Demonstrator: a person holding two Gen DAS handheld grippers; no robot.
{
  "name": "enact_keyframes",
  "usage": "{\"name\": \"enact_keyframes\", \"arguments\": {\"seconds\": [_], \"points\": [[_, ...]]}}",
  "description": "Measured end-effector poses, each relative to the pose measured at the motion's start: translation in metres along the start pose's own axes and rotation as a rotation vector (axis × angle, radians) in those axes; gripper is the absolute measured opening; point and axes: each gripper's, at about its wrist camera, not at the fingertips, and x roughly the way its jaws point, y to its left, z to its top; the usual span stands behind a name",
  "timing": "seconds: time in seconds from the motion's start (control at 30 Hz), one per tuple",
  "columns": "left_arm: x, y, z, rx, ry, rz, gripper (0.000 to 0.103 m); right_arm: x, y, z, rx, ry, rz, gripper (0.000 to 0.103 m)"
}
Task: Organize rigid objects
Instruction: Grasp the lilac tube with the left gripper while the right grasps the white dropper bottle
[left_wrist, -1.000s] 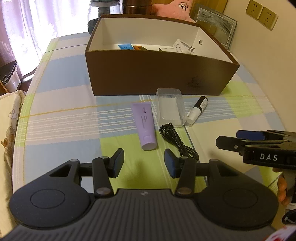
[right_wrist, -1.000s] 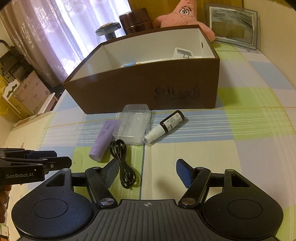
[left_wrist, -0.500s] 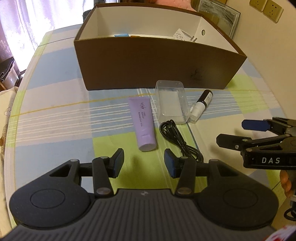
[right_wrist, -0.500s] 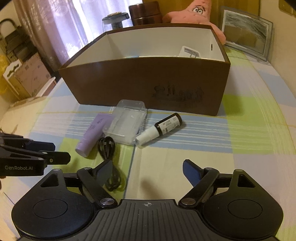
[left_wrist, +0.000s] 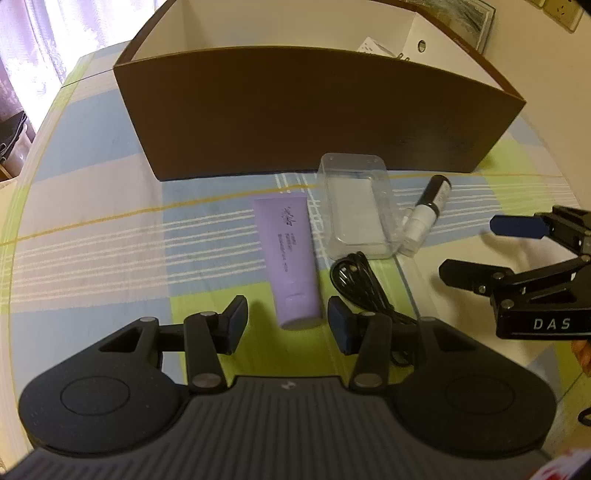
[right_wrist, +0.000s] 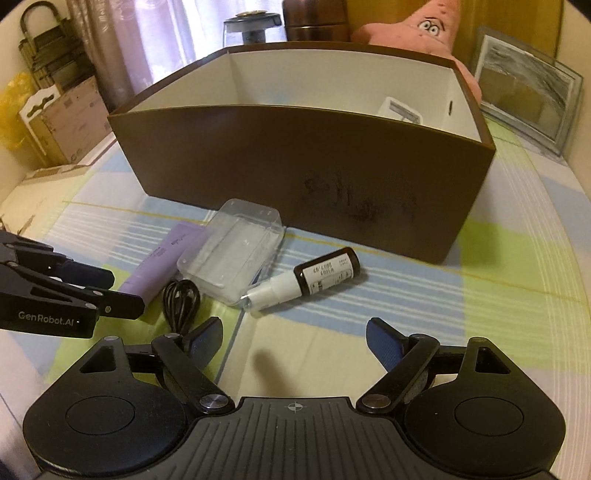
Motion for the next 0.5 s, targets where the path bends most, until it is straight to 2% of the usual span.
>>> {"name": "enact_keyframes", "arguments": {"seconds": [0.17,0.27,0.5], "points": [[0.008,-0.002,0.003,0.006,0.0,0.014,0.042,0.011,-0.002,0.006,-0.075,-0.007,0.015,0.083],[0.013,-0.001,0.004,0.009,0.001,0.025,0.028,0.017,0.001,0.008,-0.146,-0.014,0.009,0.083],[0.018,0.0,0.006,0.018,-0.008,0.043,0.027,0.029,0.002,0.01,-0.248,-0.026,0.0,0.089]]}}
